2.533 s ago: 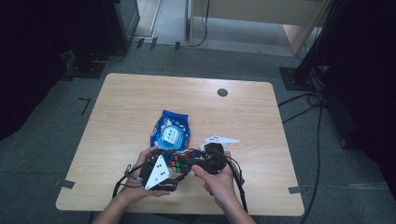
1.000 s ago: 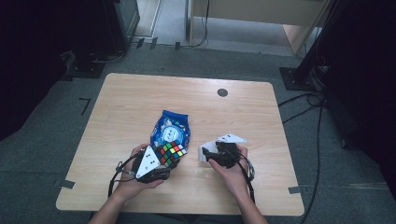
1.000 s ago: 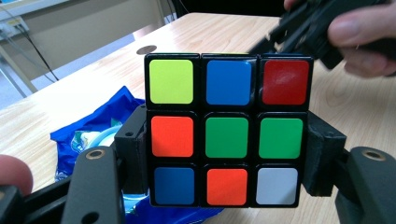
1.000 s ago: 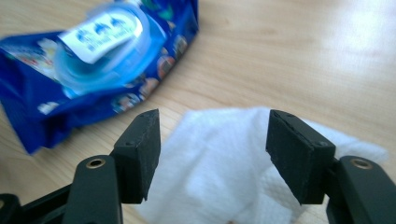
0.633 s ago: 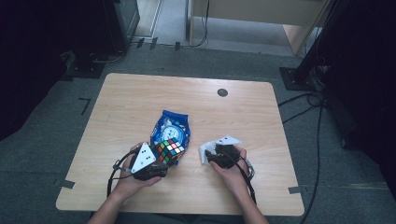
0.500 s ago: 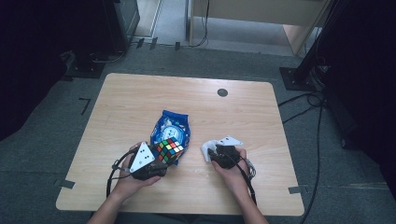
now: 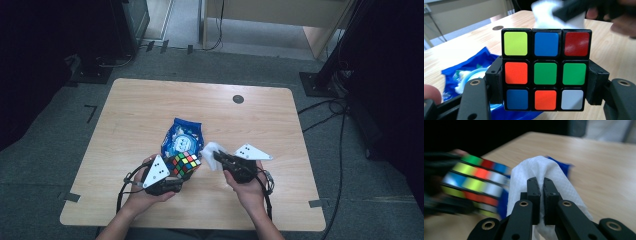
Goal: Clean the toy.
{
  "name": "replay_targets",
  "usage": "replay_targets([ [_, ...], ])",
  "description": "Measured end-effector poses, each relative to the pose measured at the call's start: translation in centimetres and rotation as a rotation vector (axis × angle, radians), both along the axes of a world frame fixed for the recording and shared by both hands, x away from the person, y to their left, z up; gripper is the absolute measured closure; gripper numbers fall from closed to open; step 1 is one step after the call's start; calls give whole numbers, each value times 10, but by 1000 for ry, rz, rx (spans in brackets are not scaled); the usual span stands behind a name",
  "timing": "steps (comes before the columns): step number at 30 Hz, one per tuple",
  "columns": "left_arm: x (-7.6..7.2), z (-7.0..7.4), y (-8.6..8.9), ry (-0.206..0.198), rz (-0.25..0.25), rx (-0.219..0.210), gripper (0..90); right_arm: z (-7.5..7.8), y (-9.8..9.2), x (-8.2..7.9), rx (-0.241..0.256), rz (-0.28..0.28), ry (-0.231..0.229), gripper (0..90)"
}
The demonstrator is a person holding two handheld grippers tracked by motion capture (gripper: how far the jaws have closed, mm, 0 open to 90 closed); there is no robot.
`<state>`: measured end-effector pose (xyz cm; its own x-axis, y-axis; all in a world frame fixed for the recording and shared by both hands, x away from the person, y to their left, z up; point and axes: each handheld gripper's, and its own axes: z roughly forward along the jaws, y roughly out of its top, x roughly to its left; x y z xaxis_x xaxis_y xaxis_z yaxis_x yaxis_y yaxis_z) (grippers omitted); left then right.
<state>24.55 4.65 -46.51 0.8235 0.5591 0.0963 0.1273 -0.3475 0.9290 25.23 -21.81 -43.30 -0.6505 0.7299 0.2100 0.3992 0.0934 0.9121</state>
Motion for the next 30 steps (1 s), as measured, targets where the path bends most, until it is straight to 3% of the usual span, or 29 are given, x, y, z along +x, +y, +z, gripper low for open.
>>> replay_targets([
  [4,-5,1,-5,-11,-27,-1,337,18,22,-17,45,99,-56,869],
  [7,-8,2,-8,-16,-41,-2,337,22,31,-22,69,131,-60,868],
  [10,-10,3,-9,-23,-44,-13,338,18,37,-23,53,139,-55,868],
  [12,-10,3,-9,-32,-40,-3,338,15,38,-22,64,132,-50,867],
  [17,-12,5,-8,-44,-46,-14,339,9,29,-14,24,53,-39,868],
  [20,-11,6,-6,-48,-44,-22,339,-2,21,-6,-28,-13,-3,869],
  [23,-9,6,-3,-48,-31,-23,339,-11,14,0,-43,-50,35,869],
  [27,-6,4,0,-33,-10,-18,339,0,8,-4,16,-56,14,866],
  [30,-6,4,-2,-32,-13,-17,339,16,14,-16,64,11,-36,865],
])
